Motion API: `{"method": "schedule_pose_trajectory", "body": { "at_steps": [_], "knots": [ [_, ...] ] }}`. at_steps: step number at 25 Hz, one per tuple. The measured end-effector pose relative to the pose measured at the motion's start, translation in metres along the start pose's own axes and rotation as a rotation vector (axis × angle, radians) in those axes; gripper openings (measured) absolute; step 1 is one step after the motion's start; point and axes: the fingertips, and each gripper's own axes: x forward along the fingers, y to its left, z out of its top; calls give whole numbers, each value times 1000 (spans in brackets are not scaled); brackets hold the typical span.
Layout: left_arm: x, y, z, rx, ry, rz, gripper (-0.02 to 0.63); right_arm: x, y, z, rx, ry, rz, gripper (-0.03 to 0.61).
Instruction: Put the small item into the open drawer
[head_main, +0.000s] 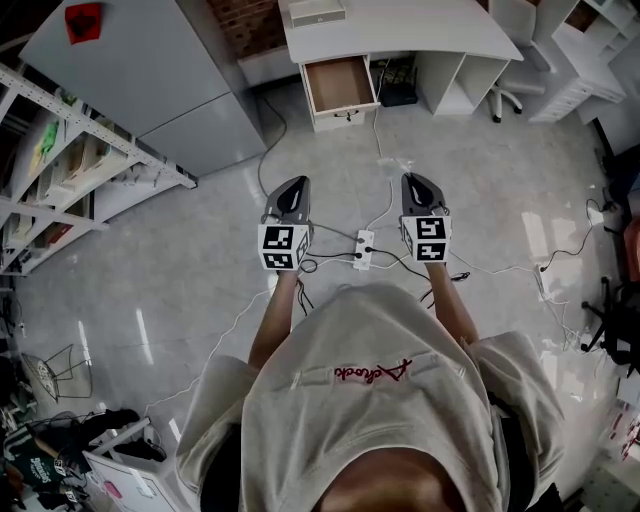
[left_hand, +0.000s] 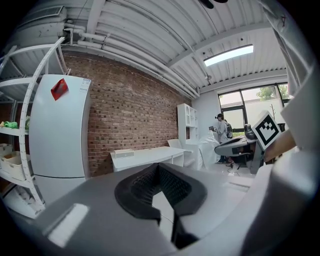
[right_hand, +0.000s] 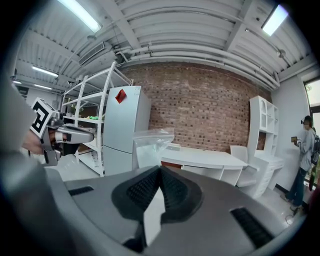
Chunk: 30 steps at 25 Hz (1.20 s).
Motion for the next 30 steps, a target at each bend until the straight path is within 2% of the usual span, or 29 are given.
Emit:
{"method": "schedule_pose_trajectory", "body": {
  "at_steps": [16, 30],
  "knots": [
    [-12, 6, -18, -20, 10, -30, 9, -2, 23, -8, -28, 26, 4, 12],
    [33, 14, -10, 5, 4, -57, 9, 31, -1, -11, -13, 23, -13, 12]
  ]
}}
